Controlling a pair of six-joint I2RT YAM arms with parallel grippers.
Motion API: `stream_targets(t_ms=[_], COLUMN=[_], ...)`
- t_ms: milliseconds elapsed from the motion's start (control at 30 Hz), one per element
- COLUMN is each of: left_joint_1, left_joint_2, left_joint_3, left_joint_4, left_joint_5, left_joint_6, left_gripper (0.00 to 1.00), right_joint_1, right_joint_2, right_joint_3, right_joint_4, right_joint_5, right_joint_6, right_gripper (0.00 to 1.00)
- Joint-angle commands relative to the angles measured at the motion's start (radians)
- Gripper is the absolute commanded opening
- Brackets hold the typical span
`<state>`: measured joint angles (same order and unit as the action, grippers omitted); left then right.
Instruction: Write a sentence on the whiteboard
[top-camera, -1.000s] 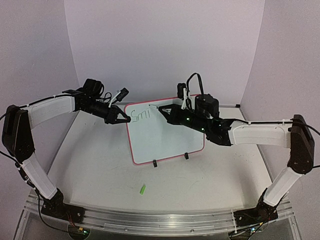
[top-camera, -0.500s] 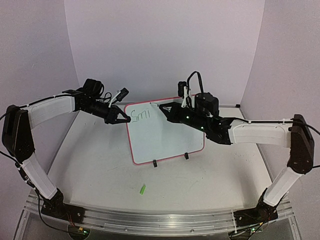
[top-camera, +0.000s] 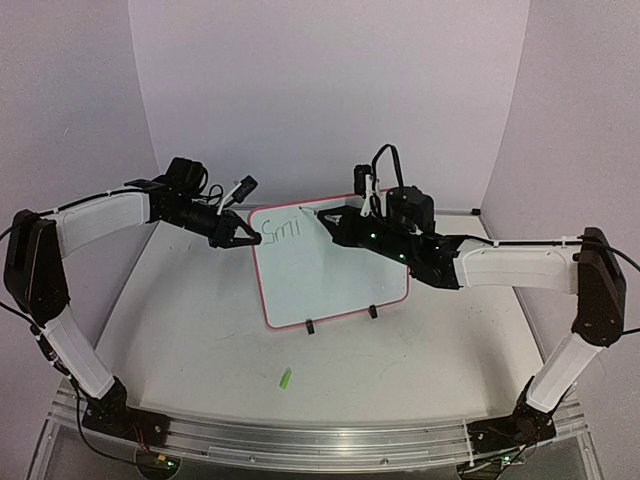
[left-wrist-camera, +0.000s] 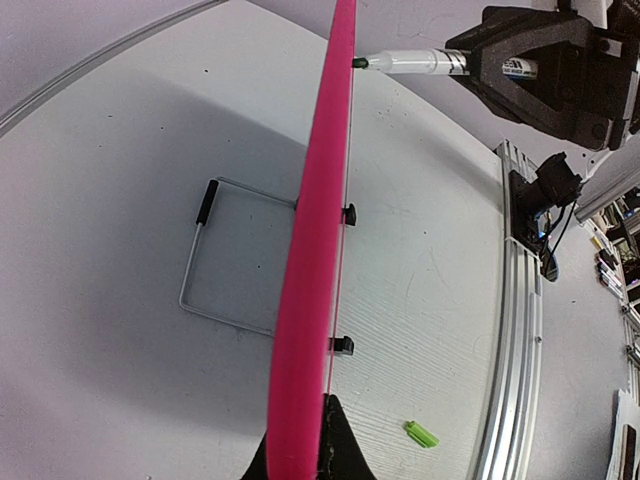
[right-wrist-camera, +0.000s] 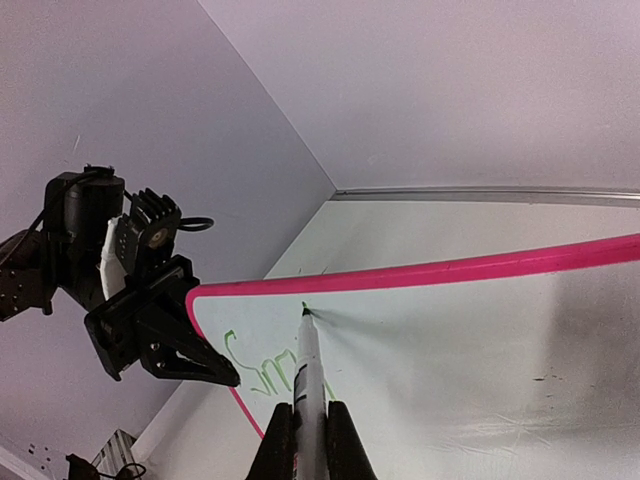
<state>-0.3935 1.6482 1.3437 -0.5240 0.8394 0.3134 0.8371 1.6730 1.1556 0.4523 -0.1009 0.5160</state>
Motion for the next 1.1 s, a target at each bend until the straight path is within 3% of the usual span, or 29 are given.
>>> stream_targets(t_ms=[0, 467, 1067], left_joint_1=[0.009, 0.009, 0.009], left_joint_2=[-0.029, -0.029, -0.029], left_joint_3=[0.002, 0.002, 0.002], left_joint_4=[0.000, -0.002, -0.002], left_joint_5=[-0.115, -0.115, -0.119], left_joint_6=[0.059, 0.060, 0.061], left_gripper=[0.00, 0.00, 0.00], right_joint_1=[-0.005, -0.005, -0.005], right_joint_2=[-0.003, -0.022, -0.108], right_joint_3=[-0.021, -0.121, -0.132], right_joint_4=[0.000, -0.001, -0.012], right_joint_5=[0.031, 0.009, -0.047], right_joint_6=[0.001, 0.043, 0.010], right_gripper=[0.00, 0.00, 0.00])
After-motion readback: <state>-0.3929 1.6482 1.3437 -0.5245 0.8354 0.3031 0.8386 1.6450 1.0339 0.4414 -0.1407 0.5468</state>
